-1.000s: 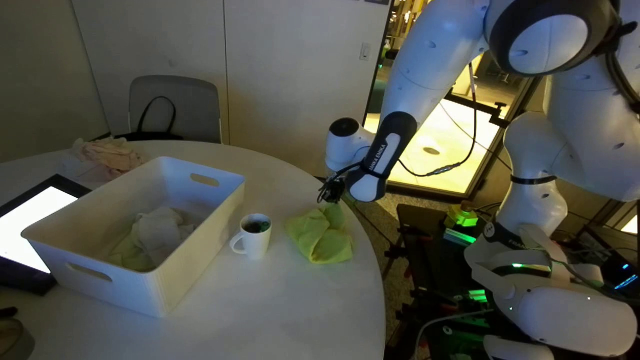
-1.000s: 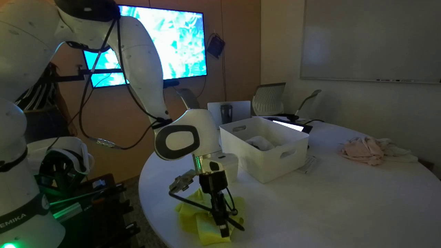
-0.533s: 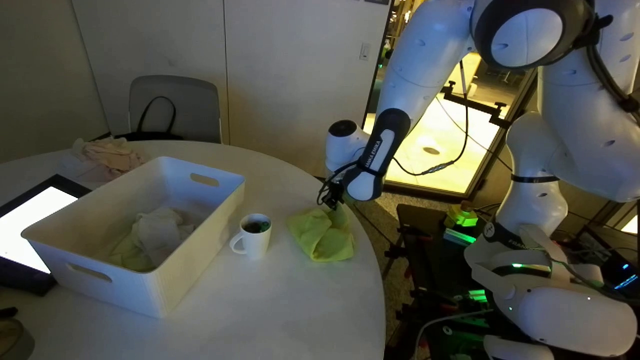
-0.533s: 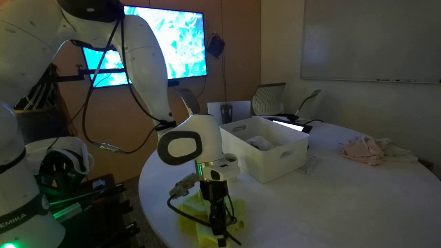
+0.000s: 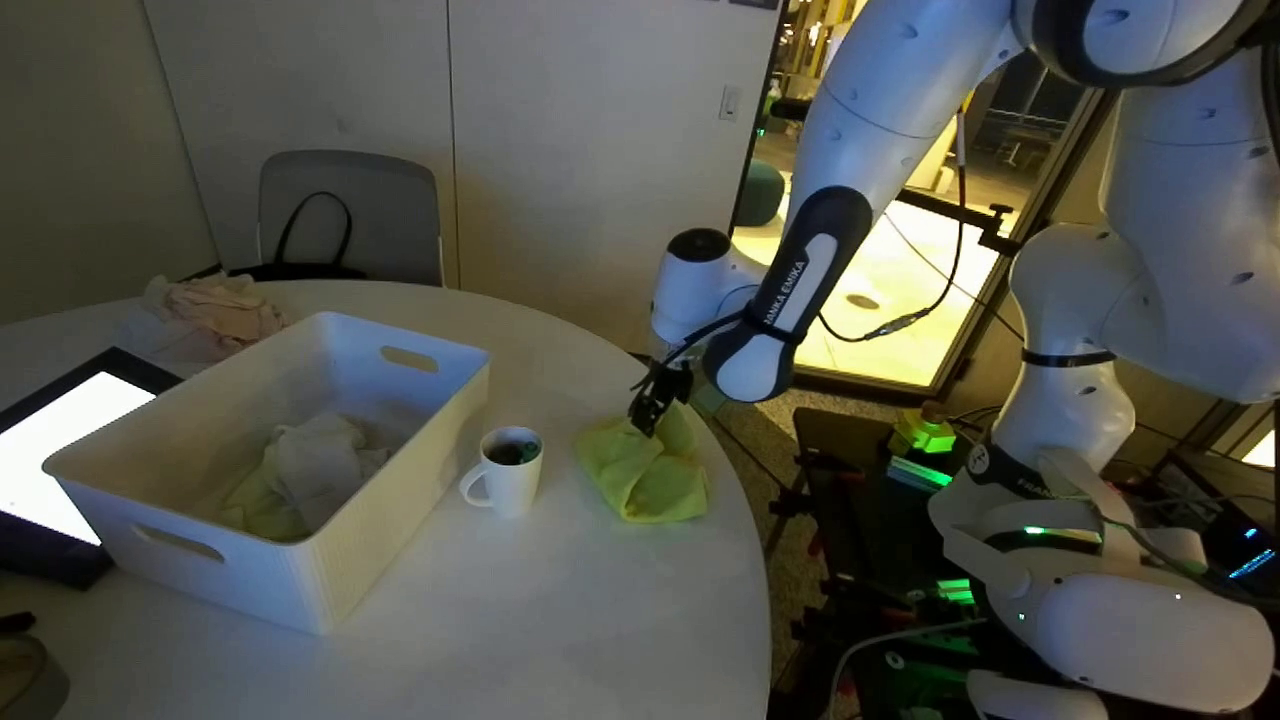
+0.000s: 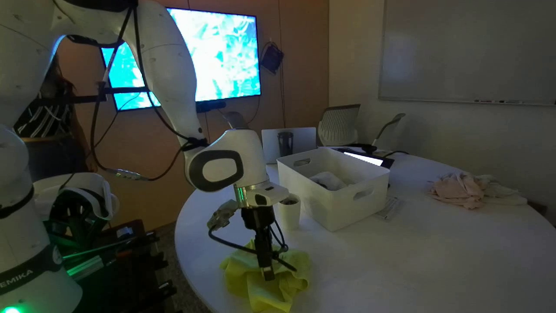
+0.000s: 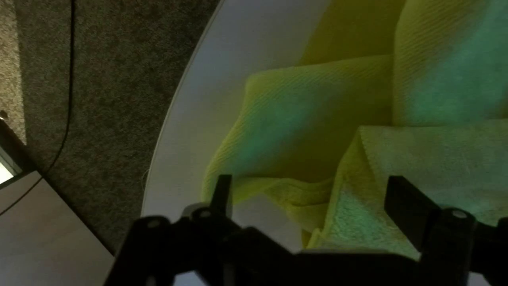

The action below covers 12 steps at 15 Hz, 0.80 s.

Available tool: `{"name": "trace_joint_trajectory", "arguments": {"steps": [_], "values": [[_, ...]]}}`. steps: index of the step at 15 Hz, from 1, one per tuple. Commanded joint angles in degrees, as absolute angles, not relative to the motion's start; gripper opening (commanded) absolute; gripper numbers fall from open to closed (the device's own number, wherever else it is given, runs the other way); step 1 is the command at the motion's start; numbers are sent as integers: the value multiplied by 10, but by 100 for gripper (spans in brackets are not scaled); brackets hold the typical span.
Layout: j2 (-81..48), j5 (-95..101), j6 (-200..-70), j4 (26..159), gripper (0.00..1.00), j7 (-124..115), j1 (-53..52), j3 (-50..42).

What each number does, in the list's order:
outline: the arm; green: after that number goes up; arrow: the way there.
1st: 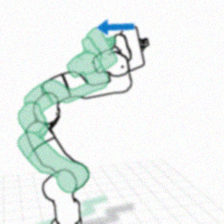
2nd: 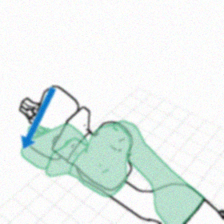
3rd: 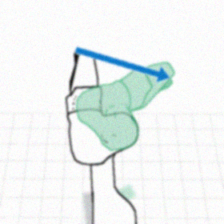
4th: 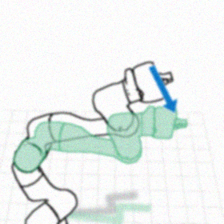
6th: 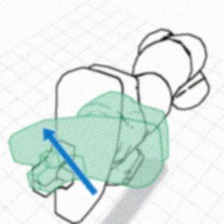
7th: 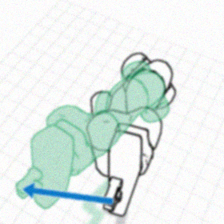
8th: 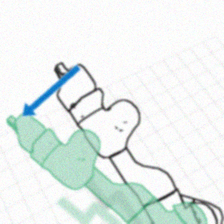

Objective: Put each towel in the white box, and each item from the towel in the white mug

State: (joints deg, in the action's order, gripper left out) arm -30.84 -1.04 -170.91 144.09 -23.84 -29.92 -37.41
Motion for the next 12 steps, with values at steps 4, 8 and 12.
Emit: {"name": "trace_joint_trajectory", "arguments": {"steps": [4, 8, 12], "values": [[-224, 5, -1766, 1487, 100, -154, -199, -242], [-229, -1, -1763, 1482, 100, -83, -88, -127], [-248, -13, -1759, 1469, 100, -10, 38, -22]]}}
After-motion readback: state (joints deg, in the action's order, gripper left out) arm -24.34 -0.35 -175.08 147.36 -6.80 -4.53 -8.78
